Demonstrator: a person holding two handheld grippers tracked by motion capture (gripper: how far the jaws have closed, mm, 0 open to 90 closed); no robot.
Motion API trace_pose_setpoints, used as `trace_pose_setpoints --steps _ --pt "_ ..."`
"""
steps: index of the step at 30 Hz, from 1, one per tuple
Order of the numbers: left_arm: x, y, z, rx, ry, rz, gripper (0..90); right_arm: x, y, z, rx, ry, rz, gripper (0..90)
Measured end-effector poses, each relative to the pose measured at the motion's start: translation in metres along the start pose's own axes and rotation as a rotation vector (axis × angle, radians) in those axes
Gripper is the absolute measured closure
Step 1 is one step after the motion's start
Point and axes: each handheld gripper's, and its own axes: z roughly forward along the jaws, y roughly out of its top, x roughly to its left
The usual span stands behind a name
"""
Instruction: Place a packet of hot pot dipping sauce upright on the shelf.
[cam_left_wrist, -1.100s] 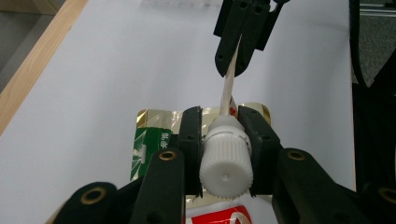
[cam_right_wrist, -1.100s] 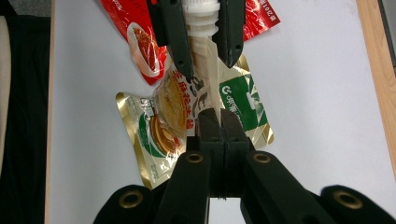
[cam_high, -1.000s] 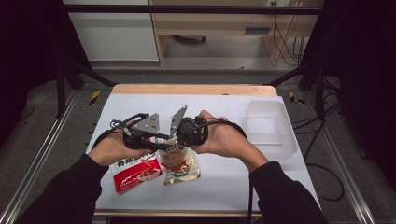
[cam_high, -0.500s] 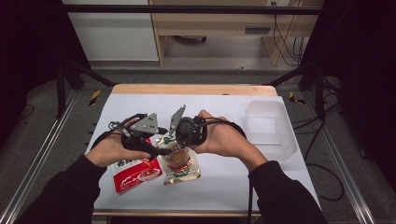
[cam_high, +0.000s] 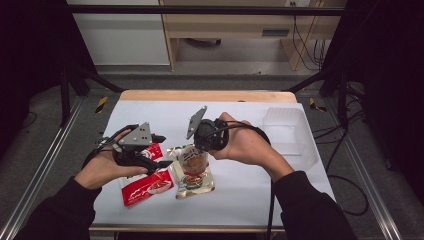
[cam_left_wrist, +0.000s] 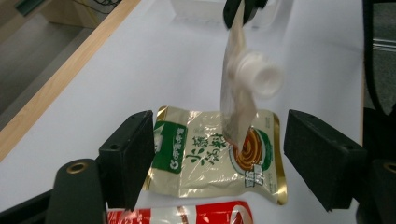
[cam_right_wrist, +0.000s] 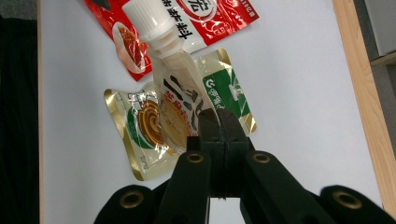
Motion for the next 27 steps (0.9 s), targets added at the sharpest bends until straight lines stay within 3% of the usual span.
trace_pose_setpoints --steps 3,6,7,12,13,15,19,24,27 --pt "-0.003 -0.019 -0.005 -0.015 0.046 -0.031 24.1 -0.003 -0.003 -0.005 -0.004 -0.012 0.017 90.0" --pt "-0.004 -0.031 -0.006 -0.044 0.040 -0.060 24.0 -0.006 -0.007 -0.008 -0.008 -0.020 0.025 90.0" --pt "-0.004 -0.041 -0.006 -0.045 0.069 -0.075 24.0 -0.009 -0.010 -0.010 -0.012 -0.029 0.035 90.0" --pt "-0.006 -0.061 -0.007 -0.072 0.121 -0.119 23.9 -0.016 -0.018 -0.016 -0.016 -0.041 0.057 90.0" --pt "-0.007 -0.071 -0.006 -0.071 0.163 -0.126 23.6 -0.019 -0.022 -0.019 -0.014 -0.051 0.069 90.0" --pt "-0.008 -0.076 -0.004 -0.069 0.175 -0.130 22.2 -0.022 -0.025 -0.024 -0.017 -0.060 0.078 90.0" --pt "-0.012 -0.101 0.005 -0.073 0.224 -0.189 18.3 -0.029 -0.032 -0.035 -0.014 -0.079 0.102 90.0" --pt "-0.009 -0.112 0.008 -0.041 0.244 -0.225 13.7 -0.035 -0.039 -0.040 -0.009 -0.090 0.117 90.0" --pt "-0.005 -0.123 0.010 -0.048 0.245 -0.285 10.7 -0.039 -0.046 -0.044 -0.009 -0.102 0.143 90.0"
